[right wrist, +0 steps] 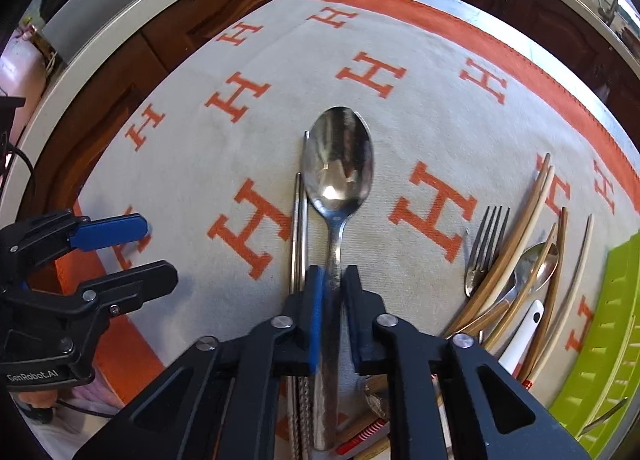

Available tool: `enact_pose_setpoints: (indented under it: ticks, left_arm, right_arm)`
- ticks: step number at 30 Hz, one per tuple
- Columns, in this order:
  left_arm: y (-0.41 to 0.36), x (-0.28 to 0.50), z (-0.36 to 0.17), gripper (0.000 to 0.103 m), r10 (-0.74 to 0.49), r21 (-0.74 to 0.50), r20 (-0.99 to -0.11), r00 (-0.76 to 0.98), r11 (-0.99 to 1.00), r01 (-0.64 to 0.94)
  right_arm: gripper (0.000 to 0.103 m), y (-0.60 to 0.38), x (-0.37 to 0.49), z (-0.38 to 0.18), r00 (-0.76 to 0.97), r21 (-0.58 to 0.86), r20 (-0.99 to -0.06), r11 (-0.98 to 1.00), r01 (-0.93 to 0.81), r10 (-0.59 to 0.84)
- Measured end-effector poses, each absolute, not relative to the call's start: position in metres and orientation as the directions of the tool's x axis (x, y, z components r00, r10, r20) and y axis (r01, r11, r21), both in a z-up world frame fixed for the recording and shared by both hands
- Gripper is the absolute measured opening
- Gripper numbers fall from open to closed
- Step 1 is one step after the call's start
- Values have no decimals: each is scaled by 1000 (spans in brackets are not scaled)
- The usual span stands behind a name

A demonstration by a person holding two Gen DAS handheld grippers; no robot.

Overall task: Organize utensils
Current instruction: 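Lower the right gripper onto the large metal spoon and close it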

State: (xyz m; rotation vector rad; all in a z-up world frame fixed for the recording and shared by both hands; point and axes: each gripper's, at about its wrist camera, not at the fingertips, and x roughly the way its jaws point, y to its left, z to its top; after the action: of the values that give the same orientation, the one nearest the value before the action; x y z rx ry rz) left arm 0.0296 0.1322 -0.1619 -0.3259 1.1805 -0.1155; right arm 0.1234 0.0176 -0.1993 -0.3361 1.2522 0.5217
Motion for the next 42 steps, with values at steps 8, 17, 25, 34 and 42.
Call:
enact_pose_setpoints:
  ticks: [8,17,25,34,42]
  left_arm:
    - [133,28,-161,55,-257,-310,-886,386,947,-80]
    - [133,28,-161,55,-266,-315,-885,382,946,-70]
    - [133,28,-162,55,-271,-320,-886,375,944,-74]
    - [132,27,-163,55,-271,-320,-886,375,944,-74]
    - [138,26,-163,55,-270,-324,-883,384,942,-85]
  right_arm:
    - [9,17,113,-193,232,44,-954,853,-519,190]
    - [10,0,114,-193,110,249,-937,855,-455,331]
    - [10,-3,114,-199,52,354,-910,838,-416,411]
    - [11,3,109,-192,63,359,-901,819,-449,429]
    - [11,-4,93,-195,27,386,-899,818,-427,438]
